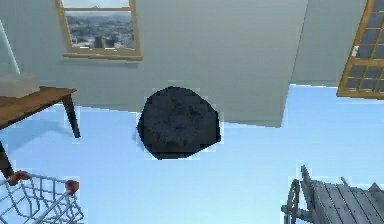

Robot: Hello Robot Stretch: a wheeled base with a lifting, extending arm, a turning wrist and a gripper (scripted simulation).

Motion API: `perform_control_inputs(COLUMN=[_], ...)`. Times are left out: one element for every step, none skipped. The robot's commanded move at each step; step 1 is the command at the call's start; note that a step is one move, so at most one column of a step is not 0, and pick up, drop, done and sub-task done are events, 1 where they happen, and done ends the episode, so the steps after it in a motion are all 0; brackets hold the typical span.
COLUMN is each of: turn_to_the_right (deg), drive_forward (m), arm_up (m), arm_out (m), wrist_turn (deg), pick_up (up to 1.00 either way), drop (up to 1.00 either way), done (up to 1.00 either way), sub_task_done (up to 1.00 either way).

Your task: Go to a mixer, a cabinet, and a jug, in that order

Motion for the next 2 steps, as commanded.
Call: perform_control_inputs(turn_to_the_right=[12.0,0.0], drive_forward=[0.0,1.0], arm_up=[0.0,0.0], arm_out=[0.0,0.0], wrist_turn=[0.0,0.0], pick_up=[0.0,0.0], drop=[0.0,0.0], done=[0.0,0.0], sub_task_done=[0.0,0.0])
